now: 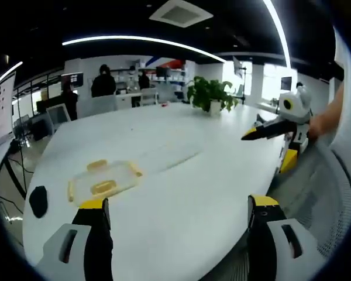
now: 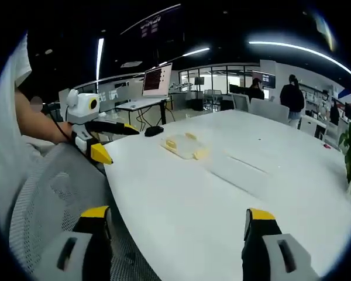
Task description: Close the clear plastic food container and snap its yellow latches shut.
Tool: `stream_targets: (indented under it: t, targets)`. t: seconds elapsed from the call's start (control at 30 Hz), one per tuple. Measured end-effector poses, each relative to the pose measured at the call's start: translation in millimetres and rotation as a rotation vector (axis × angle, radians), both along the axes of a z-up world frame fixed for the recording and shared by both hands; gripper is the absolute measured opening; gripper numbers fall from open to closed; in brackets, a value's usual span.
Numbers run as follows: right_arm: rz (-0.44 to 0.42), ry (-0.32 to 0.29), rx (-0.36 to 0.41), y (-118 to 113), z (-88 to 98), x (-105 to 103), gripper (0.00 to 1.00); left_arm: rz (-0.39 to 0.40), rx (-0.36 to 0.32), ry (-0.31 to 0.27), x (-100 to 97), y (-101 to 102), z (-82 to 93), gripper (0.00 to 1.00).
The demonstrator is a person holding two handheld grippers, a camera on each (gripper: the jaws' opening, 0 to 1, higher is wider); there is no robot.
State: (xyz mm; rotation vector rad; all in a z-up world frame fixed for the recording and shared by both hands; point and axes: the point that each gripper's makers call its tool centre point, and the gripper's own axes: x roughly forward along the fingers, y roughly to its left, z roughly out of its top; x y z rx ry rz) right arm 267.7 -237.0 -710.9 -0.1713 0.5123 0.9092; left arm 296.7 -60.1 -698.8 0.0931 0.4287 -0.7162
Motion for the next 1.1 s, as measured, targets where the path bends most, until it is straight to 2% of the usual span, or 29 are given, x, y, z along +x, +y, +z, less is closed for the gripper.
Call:
stream_targets:
  t: [0.8, 0.87, 0.97, 1.1]
  targets:
    - [-0.008, 0.003, -0.005, -2, -1.3, 1, 0.93, 0.002, 0.022, 0.0, -0.4, 1, -1.8, 0.95]
    - [-0.009, 0.003, -0.003, -2, -1.0, 1, 0.93, 0.023, 0.015, 0.004, 2.4, 4, -0.9, 0.95]
    - [-0.004, -0.001, -0.002, -1, -0.4, 0, 0.93, 0.075, -0.034, 0.004, 7.0, 12, 4.5, 0.96]
    - [-0.001, -0.001, -0.01, -1, -1.6, -1, 0.93, 0.042, -0.014, 0.0, 3.4, 6, 2.2, 0.95]
